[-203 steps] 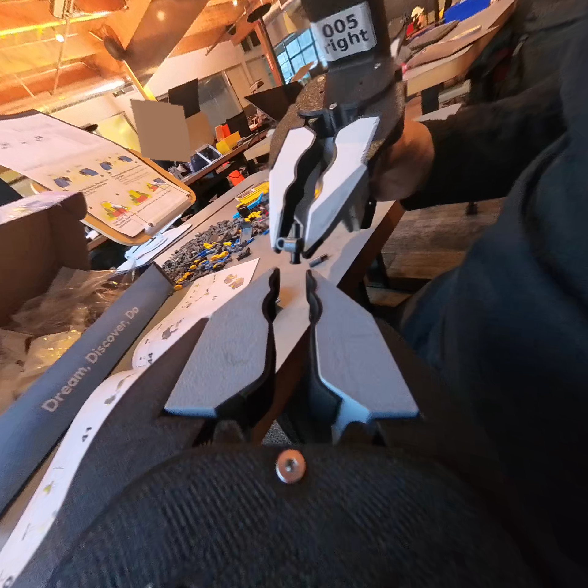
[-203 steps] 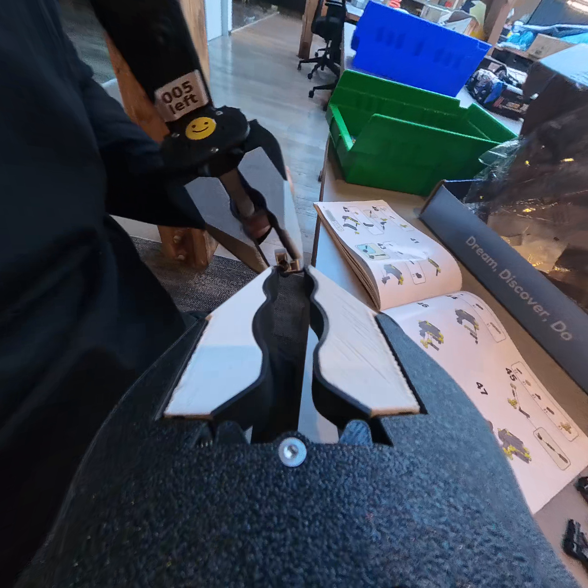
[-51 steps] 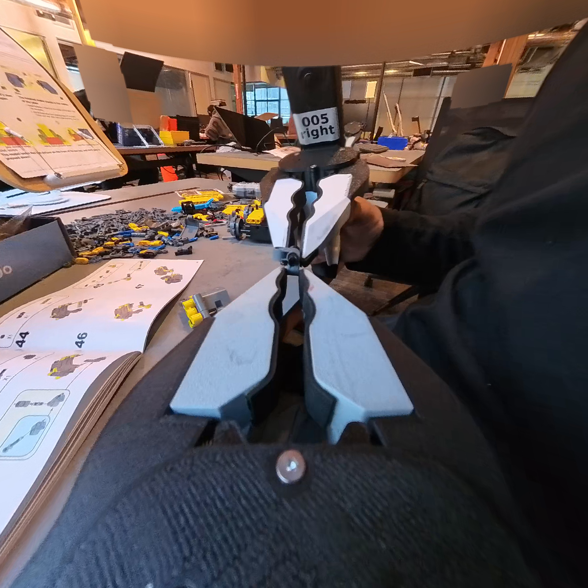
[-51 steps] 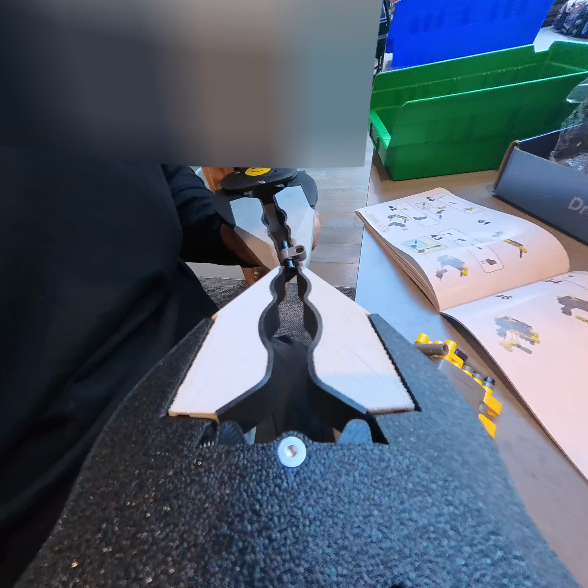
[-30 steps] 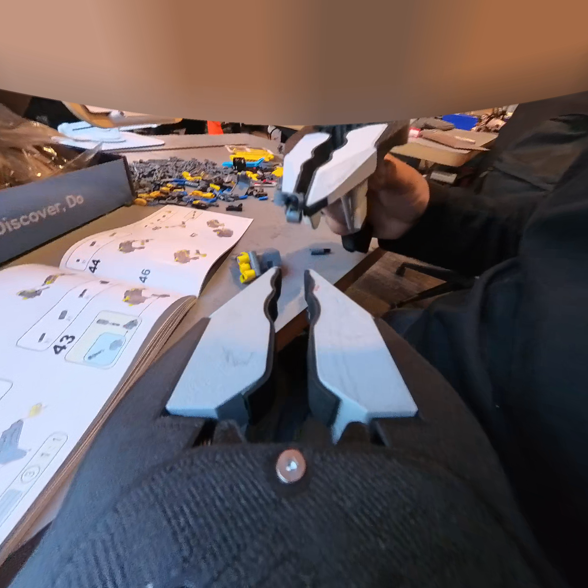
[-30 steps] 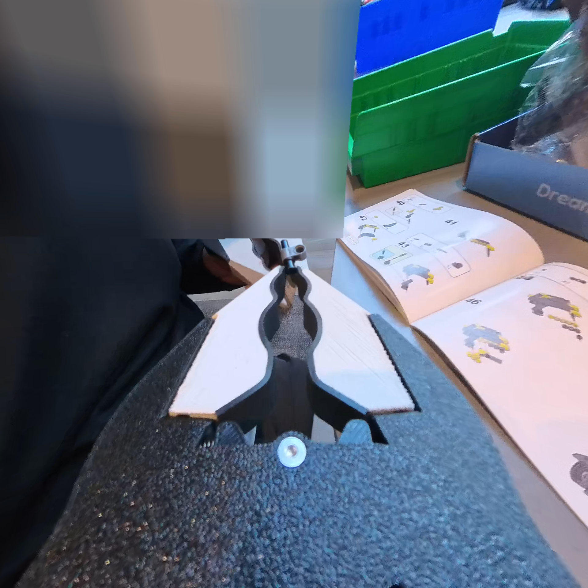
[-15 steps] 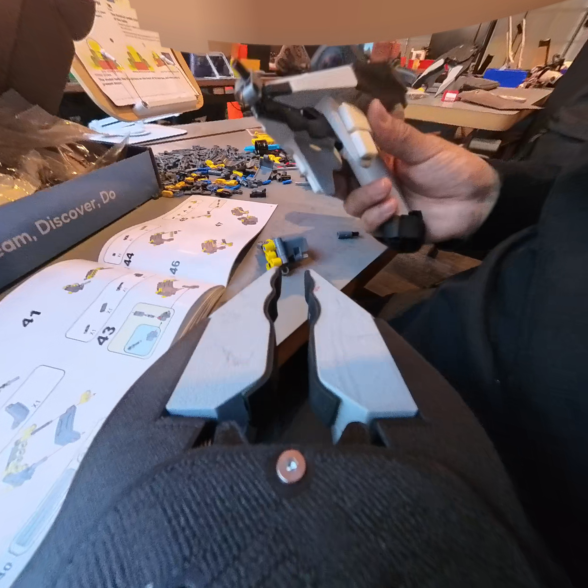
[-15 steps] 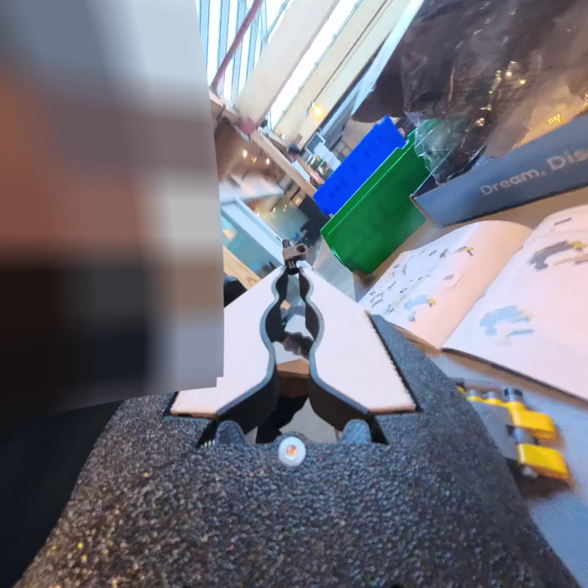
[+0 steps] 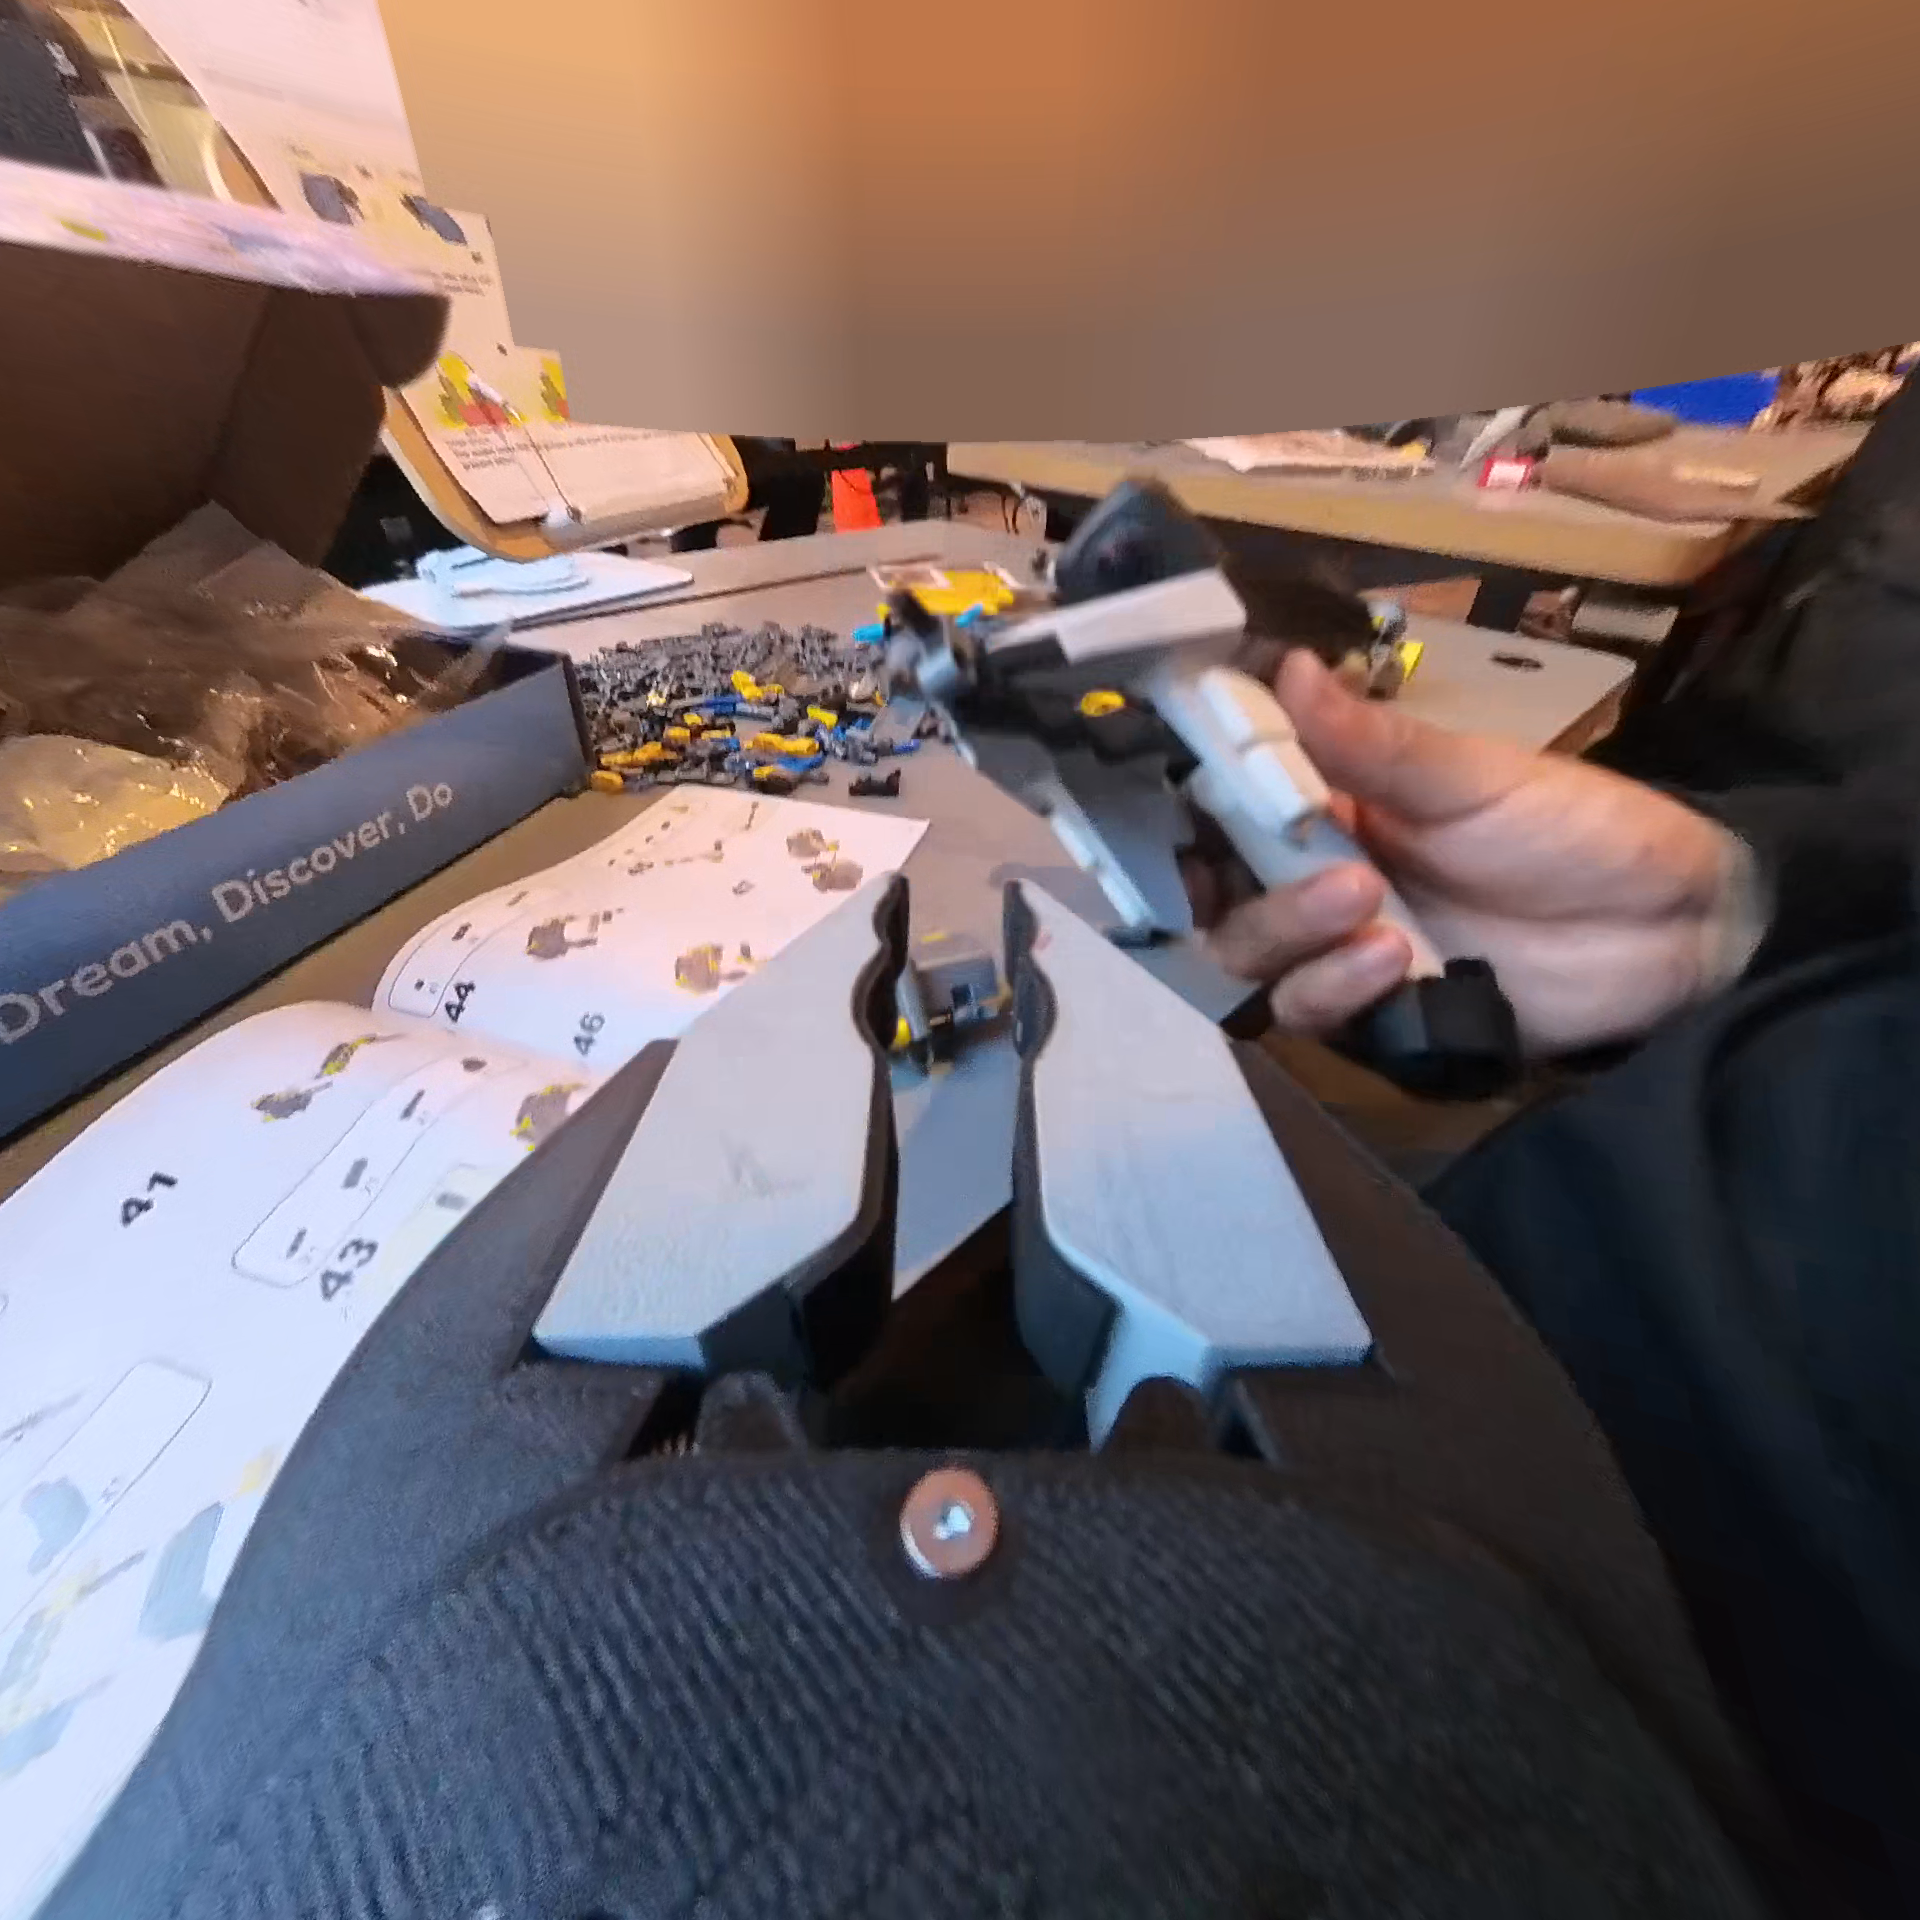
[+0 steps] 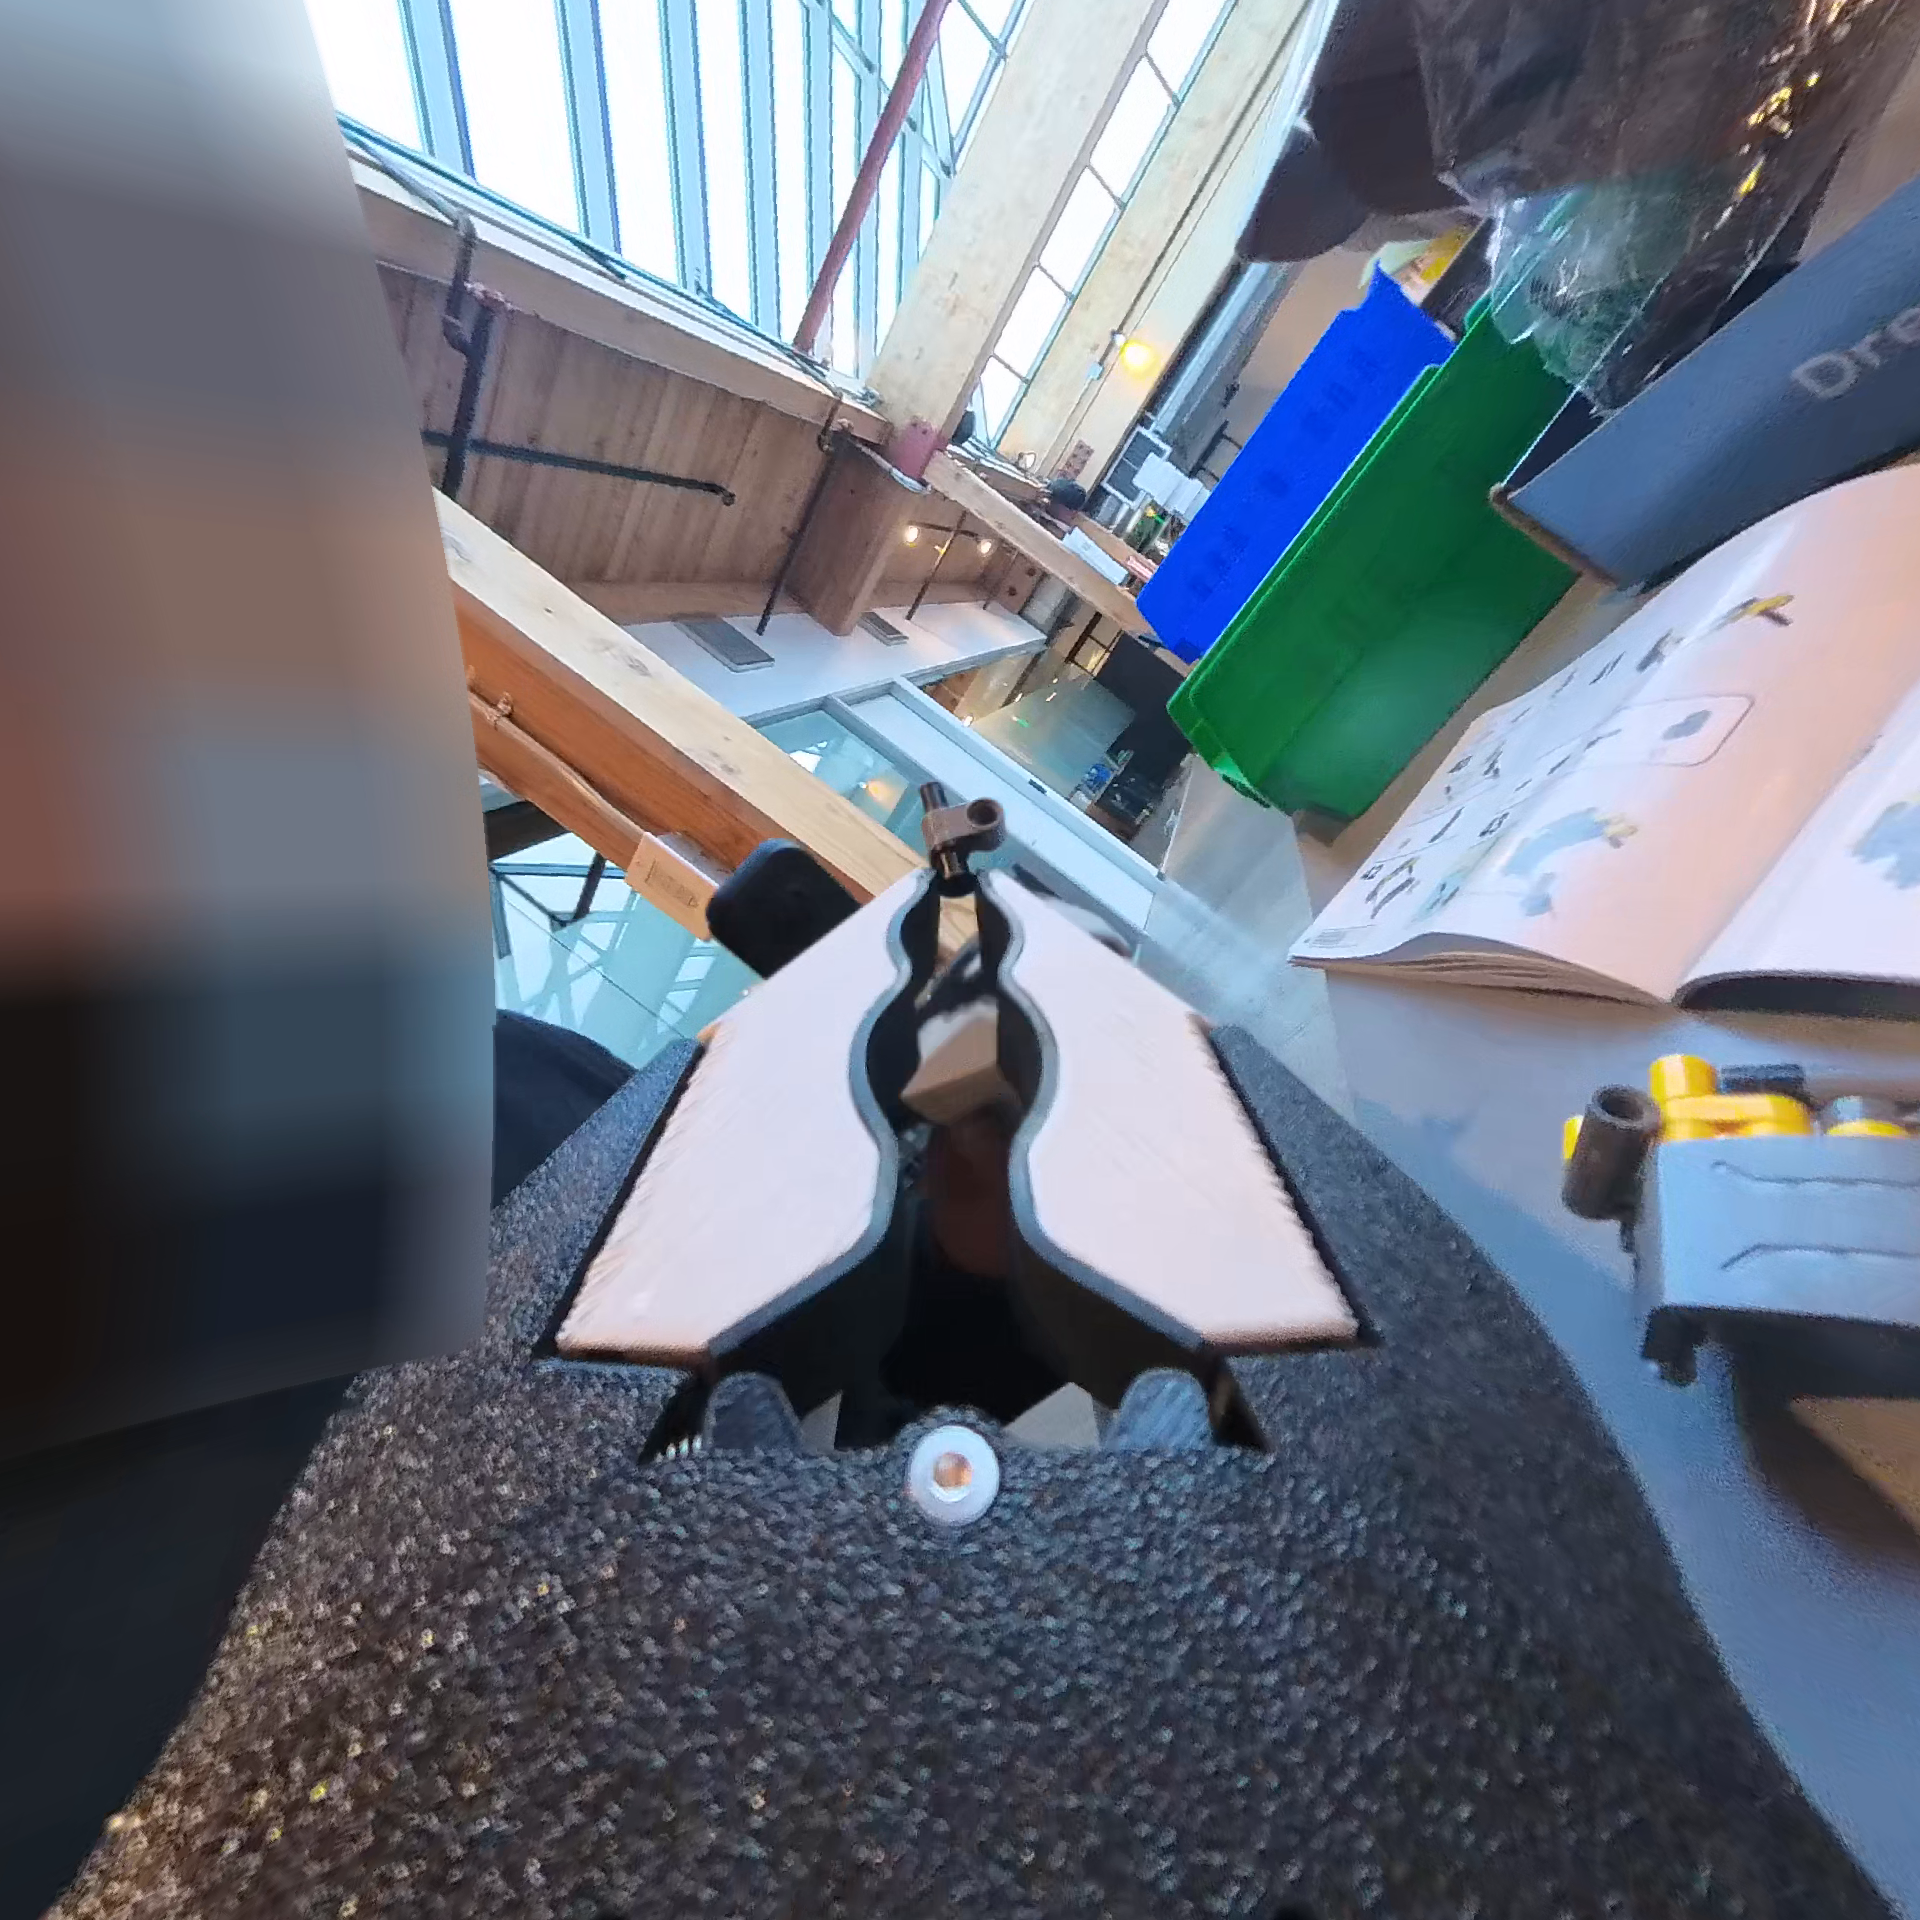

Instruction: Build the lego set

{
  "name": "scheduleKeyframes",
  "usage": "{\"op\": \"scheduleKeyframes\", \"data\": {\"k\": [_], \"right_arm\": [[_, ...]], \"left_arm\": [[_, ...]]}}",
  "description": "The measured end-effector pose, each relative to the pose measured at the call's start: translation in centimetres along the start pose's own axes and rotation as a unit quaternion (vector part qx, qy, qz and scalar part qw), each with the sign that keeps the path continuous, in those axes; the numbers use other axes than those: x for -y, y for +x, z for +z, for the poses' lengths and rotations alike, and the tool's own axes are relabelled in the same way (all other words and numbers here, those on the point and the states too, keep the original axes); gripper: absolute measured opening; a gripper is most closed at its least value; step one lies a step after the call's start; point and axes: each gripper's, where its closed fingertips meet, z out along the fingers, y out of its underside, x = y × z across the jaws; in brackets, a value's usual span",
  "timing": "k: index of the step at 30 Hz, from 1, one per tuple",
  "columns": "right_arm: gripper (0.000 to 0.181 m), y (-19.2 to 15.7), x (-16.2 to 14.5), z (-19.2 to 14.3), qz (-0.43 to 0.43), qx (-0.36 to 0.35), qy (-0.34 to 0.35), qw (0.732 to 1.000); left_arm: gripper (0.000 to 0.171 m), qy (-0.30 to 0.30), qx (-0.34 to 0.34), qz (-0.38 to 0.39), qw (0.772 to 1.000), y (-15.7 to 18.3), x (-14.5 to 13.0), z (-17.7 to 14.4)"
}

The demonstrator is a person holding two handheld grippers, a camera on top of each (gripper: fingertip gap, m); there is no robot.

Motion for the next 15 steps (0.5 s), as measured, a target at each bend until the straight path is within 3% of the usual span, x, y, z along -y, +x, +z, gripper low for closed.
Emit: {"op": "scheduleKeyframes", "data": {"k": [1,6,15], "right_arm": [[0.006,0.0,-0.2,-0.1,0.004,0.001,0.000,1.000],[0.005,0.2,-0.8,-0.6,0.006,-0.007,-0.007,1.000],[0.006,1.3,-2.5,0.2,0.016,-0.016,-0.034,0.999]], "left_arm": [[0.017,0.006,0.002,0.001,1.000,0.0,0.6,0.0],[0.014,0.054,-0.003,-0.022,0.998,0.1,3.2,-0.2],[0.011,0.073,-0.065,-0.144,0.985,0.4,1.5,-1.6]]}}
